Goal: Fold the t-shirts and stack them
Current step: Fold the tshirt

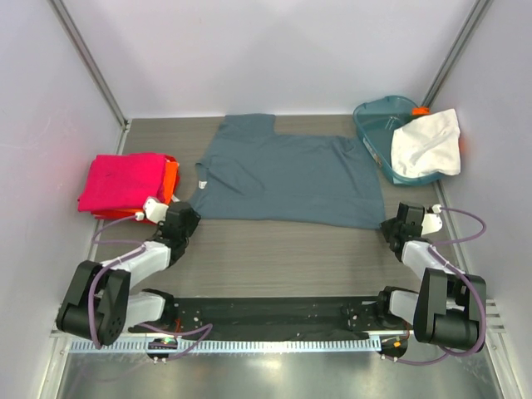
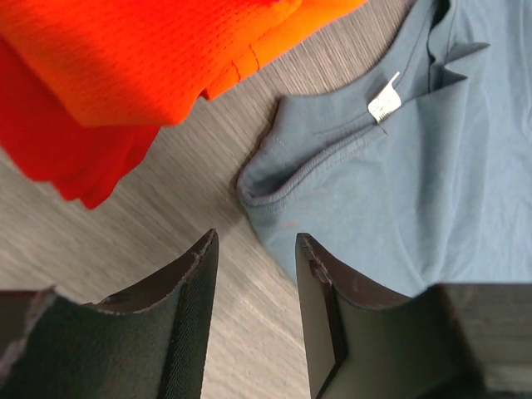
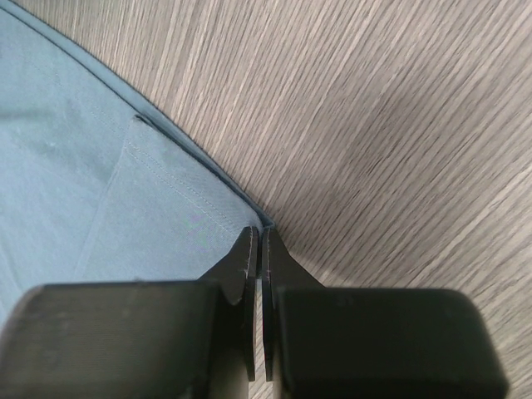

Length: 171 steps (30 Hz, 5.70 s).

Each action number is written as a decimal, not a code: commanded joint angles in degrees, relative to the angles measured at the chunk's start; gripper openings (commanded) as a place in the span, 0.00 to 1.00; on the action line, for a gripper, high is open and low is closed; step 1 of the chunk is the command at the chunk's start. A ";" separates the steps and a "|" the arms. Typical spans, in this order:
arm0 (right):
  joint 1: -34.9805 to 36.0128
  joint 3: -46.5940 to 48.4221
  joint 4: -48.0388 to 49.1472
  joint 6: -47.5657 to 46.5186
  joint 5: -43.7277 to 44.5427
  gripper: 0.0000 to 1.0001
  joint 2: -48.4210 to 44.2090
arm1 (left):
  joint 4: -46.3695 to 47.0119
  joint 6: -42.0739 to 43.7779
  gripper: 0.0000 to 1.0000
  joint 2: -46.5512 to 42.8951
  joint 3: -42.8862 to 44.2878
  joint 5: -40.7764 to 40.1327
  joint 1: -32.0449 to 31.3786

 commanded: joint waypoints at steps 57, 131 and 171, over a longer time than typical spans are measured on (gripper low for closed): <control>-0.23 40.95 -31.52 0.45 -5.02 0.01 -6.31 | -41.38 10.04 0.00 -16.85 42.74 -10.53 -0.36; -2.86 24.98 -9.83 -0.34 -23.39 0.01 9.33 | -2.38 8.02 0.00 -14.62 14.49 6.34 8.87; -3.39 2.28 -27.22 -2.62 -0.97 0.61 -29.08 | -60.64 -5.52 0.55 -61.41 2.06 6.87 8.70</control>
